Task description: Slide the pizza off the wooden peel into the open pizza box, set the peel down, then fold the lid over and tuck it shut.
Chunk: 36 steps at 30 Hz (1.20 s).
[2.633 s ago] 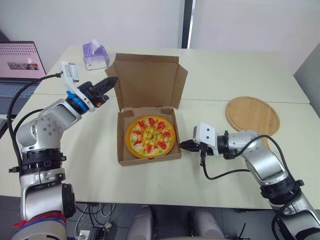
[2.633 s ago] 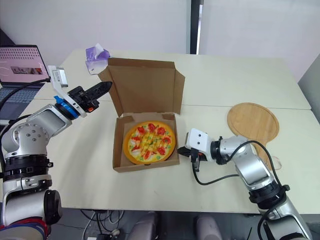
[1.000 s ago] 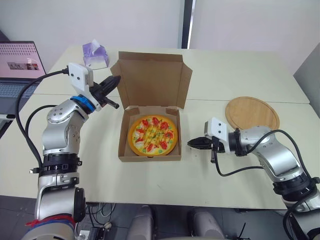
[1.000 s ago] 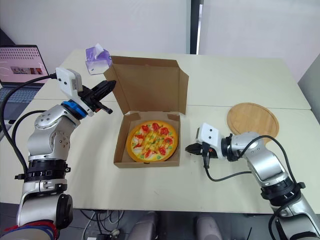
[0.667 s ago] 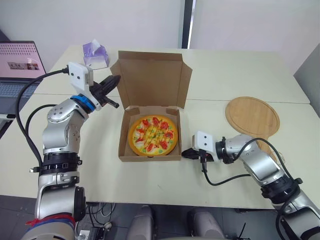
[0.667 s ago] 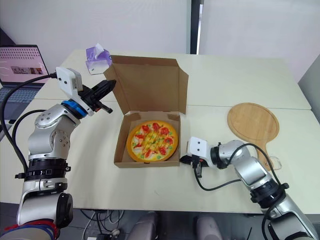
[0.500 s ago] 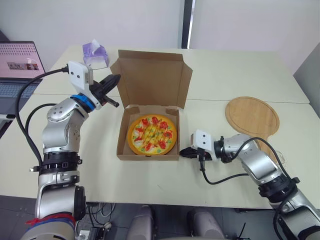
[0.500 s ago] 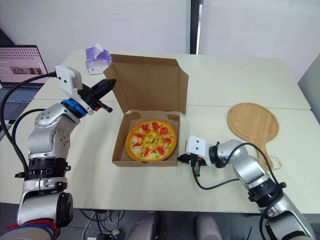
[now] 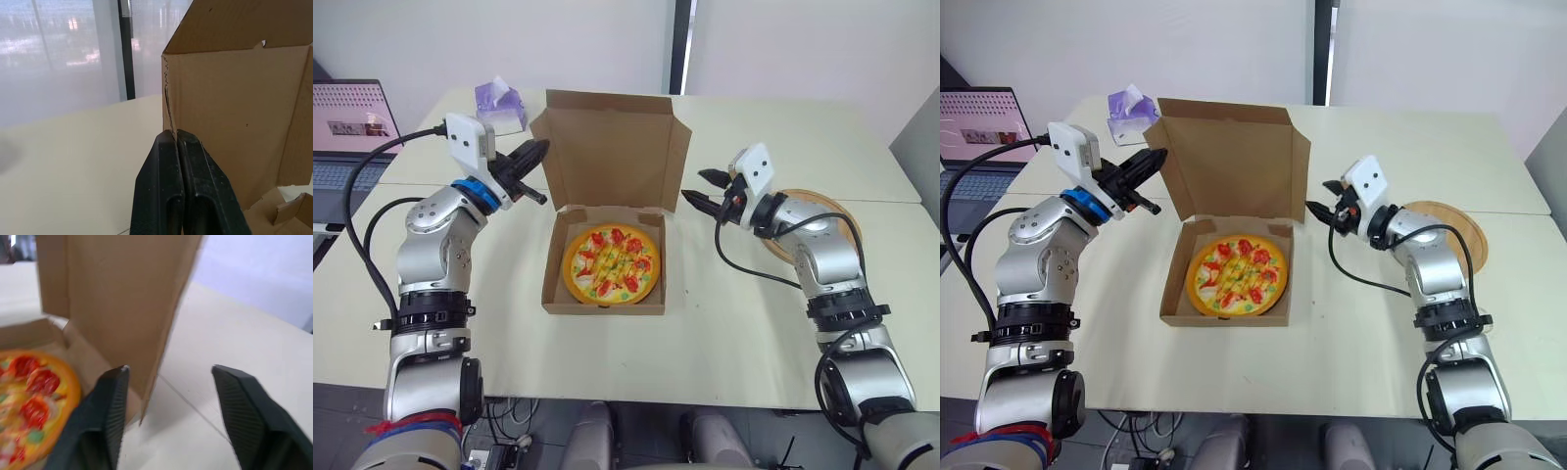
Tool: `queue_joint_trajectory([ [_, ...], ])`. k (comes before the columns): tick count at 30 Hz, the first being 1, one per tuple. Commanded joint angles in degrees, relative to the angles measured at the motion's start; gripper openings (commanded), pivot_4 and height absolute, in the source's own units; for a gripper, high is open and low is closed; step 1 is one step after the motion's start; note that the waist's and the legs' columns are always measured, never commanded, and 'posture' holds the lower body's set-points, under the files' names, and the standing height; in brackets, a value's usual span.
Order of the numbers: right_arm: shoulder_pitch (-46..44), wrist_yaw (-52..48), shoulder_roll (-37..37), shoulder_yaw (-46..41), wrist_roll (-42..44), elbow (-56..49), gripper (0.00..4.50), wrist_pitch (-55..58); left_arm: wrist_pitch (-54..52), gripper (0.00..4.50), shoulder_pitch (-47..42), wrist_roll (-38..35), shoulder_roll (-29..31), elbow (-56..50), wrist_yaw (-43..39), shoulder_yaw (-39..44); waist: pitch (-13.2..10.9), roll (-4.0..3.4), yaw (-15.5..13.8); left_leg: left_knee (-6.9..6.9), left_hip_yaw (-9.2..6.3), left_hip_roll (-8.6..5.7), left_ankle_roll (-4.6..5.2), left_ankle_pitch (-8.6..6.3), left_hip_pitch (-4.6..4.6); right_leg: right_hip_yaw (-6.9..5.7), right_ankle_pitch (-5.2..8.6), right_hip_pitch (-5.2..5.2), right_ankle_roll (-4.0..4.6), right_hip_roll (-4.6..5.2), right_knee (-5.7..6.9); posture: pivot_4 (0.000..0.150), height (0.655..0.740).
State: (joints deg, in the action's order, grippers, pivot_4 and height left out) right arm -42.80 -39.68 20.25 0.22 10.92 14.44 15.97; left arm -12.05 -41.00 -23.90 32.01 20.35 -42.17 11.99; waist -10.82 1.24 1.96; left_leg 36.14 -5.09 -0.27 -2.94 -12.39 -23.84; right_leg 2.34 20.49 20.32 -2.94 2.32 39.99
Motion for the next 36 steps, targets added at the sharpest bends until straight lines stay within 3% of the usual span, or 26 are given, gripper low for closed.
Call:
queue_joint_trajectory([
  [1, -3.2, 1.3, -1.1, -1.8, 1.8, -0.5, 4.43, -0.3, 1.5, 0.0, -1.5, 0.1, 0.2, -1.1, -0.5, 0.7, 0.0, 0.0, 0.0, 0.0, 0.0, 0.0, 0.01, -0.01, 0.0, 0.0, 0.0, 0.02, 0.0, -0.01, 0.01, 0.15, 0.74],
  [14, -6.7, 5.5, -6.5, -1.2, 3.4, -2.2, 4.47, 1.9, 1.7, 0.0, -1.4, 0.1, -0.1, -1.3, -0.4, 0.8, 0.0, 0.0, 0.4, -0.01, 0.01, 0.01, 0.02, -0.01, 0.0, 0.02, 0.0, 0.1, 0.0, -0.04, 0.09, 0.15, 0.74],
  [17, -7.3, 6.3, -7.0, -1.3, 3.2, -0.8, 3.62, 0.7, 1.9, 0.0, -1.8, 0.2, 0.0, -0.7, -0.5, 0.8, 0.0, 0.0, 0.4, -0.01, 0.02, 0.0, 0.02, -0.01, 0.0, 0.01, 0.0, 0.11, 0.0, -0.05, 0.1, 0.15, 0.74],
  [27, -6.7, 6.2, -7.2, -0.4, 3.7, -2.4, 0.07, 0.6, 1.8, 0.0, -1.4, 0.3, 0.3, -1.2, -0.3, 1.0, 0.0, 0.0, 0.5, -0.01, 0.07, 0.0, 0.02, -0.01, -0.01, 0.03, 0.0, 0.14, 0.0, -0.04, 0.13, 0.15, 0.74],
  [36, -8.4, 9.1, -8.8, -0.3, 5.1, -7.4, 0.03, 6.6, -3.2, 0.0, -0.9, -1.1, 2.0, -5.5, 0.2, 1.4, 0.0, -0.01, 0.9, -0.01, 0.06, 0.03, 0.02, -0.01, -0.02, 0.03, 0.0, 0.19, 0.01, -0.05, 0.21, 0.15, 0.74],
])
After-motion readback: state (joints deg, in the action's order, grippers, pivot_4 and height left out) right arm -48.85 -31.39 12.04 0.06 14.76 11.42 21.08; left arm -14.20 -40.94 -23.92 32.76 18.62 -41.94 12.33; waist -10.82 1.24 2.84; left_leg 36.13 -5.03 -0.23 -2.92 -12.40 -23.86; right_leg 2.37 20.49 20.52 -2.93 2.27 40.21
